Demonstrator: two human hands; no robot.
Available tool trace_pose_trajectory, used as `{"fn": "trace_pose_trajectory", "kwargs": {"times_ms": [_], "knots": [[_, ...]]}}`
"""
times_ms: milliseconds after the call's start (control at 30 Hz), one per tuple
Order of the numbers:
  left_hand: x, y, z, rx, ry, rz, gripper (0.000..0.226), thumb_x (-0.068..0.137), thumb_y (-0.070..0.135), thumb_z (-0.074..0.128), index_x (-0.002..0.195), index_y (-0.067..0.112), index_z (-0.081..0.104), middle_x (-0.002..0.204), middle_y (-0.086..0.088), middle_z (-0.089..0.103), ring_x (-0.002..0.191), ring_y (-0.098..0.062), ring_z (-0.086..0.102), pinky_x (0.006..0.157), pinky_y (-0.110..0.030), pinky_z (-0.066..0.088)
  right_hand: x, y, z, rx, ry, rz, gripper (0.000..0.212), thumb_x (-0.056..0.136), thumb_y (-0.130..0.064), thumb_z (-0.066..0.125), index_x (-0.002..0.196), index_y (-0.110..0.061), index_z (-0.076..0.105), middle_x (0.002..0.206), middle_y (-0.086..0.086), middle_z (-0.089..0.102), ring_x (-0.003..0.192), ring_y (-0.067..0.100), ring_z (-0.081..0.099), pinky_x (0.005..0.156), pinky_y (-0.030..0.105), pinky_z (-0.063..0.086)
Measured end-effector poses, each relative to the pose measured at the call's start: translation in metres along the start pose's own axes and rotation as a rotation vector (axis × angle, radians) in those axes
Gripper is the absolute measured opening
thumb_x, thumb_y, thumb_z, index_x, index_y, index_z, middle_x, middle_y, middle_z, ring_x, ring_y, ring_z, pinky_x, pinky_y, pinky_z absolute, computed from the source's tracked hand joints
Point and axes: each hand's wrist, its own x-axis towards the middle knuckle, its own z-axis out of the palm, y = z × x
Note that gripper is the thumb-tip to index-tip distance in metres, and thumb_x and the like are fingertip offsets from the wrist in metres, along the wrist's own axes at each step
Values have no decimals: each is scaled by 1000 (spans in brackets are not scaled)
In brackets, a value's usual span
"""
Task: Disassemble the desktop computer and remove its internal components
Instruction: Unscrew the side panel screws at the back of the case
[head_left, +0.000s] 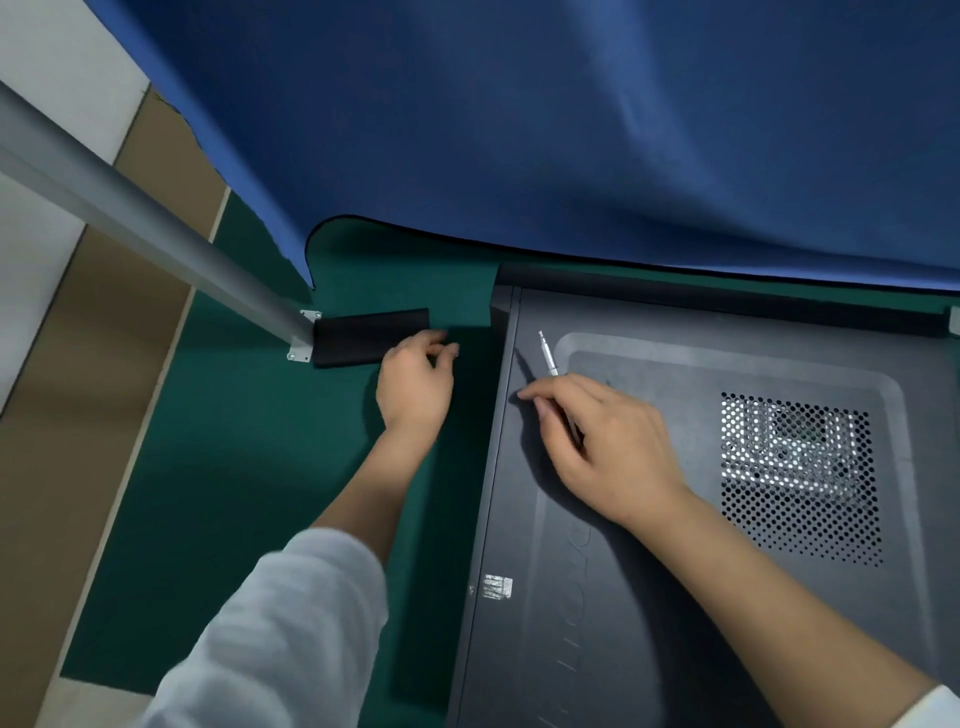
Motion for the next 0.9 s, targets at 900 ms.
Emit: {"fn": "trace_pose_trajectory", "kwargs": {"times_ms": [900], "knots": [[-50,3,-60,-778,-157,-357,10,94,18,56,88,14,63,84,-2,67,67,-11,61,69,-24,56,0,0,-19,-53,-50,143,9,93,-41,41,94,-32,41,91,-14,49,83,7,48,61,29,34]]}}
